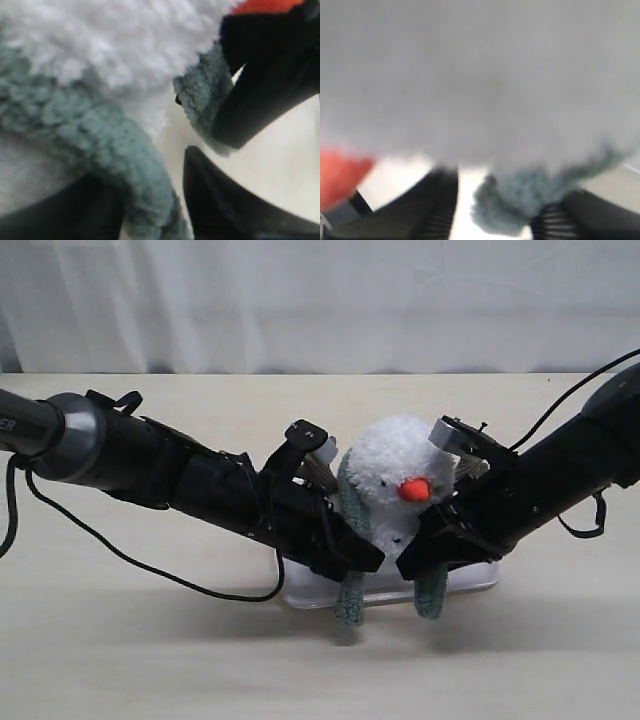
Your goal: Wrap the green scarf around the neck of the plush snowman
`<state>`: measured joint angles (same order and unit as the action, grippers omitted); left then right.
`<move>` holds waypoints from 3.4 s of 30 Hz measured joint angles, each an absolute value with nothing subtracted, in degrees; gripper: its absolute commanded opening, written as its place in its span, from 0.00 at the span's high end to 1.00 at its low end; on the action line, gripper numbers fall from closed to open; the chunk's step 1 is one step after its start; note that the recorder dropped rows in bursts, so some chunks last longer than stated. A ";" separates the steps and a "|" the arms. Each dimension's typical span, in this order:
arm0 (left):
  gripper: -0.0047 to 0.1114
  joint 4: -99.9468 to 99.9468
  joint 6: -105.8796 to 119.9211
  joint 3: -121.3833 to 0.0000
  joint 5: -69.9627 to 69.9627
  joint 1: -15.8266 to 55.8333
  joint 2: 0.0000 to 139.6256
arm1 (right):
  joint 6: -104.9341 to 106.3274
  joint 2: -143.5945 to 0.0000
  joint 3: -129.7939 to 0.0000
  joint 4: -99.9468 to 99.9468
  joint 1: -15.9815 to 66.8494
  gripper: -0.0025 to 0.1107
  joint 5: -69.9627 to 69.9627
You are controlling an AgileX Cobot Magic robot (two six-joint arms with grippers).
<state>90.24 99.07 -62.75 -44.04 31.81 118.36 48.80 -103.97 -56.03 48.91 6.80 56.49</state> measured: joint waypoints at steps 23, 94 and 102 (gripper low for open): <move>0.54 77.72 79.52 -62.75 -68.04 25.35 96.87 | 41.88 -76.74 -53.35 48.82 6.80 0.49 69.40; 0.96 78.04 77.98 -43.41 -26.12 25.35 41.50 | 39.37 -5.48 -44.41 42.72 6.80 0.94 34.74; 0.96 77.77 77.98 -43.41 -26.23 25.35 41.50 | 39.37 -5.48 -44.41 42.72 6.80 0.94 34.74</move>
